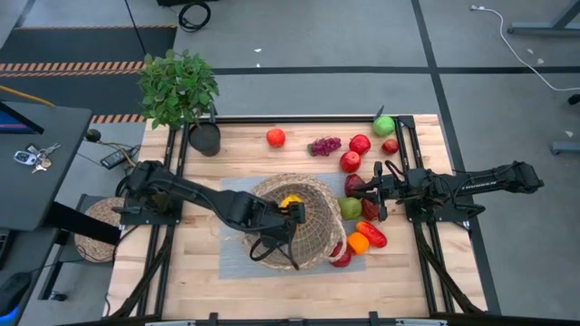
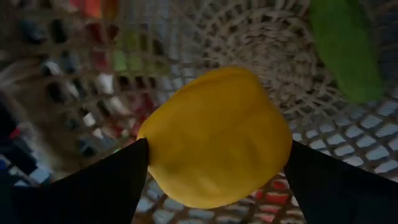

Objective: Build produce basket
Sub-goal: Put the bell pepper into the basket

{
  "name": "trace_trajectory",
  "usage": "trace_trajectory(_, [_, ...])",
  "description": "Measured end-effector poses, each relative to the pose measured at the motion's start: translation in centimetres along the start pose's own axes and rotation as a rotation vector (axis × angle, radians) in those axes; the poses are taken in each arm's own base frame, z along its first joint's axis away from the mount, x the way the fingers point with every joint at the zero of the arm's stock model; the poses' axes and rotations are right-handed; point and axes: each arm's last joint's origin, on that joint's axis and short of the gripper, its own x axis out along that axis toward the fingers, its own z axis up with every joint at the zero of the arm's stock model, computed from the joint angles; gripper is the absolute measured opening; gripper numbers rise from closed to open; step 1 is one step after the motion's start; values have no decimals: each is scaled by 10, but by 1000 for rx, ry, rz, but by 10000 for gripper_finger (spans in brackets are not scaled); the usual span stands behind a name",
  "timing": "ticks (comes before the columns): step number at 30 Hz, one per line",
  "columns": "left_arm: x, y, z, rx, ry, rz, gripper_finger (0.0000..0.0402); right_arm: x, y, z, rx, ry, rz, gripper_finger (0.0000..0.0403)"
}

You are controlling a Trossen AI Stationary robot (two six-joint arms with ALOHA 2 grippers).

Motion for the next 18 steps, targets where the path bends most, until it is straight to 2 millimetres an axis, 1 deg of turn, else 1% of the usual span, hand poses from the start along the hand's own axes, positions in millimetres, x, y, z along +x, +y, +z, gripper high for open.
trace_trajectory(2, [5,-4,2,30,2,-12,350,0,0,0,0,0,0,61])
trace_trajectory(6, [10,-6,5,87,1,0,350,0,0,0,0,0,0,61])
trace_trajectory(10, [10,1,7,69,-7,68,350,0,0,0,0,0,0,61])
trace_trajectory(12, [5,7,8,45,6,116,350,0,0,0,0,0,0,61])
trace_trajectory(14, [-3,16,7,4,14,173,350,0,0,0,0,0,0,61])
trace_trajectory(18, [-16,27,3,-45,-8,239,350,0,0,0,0,0,0,61])
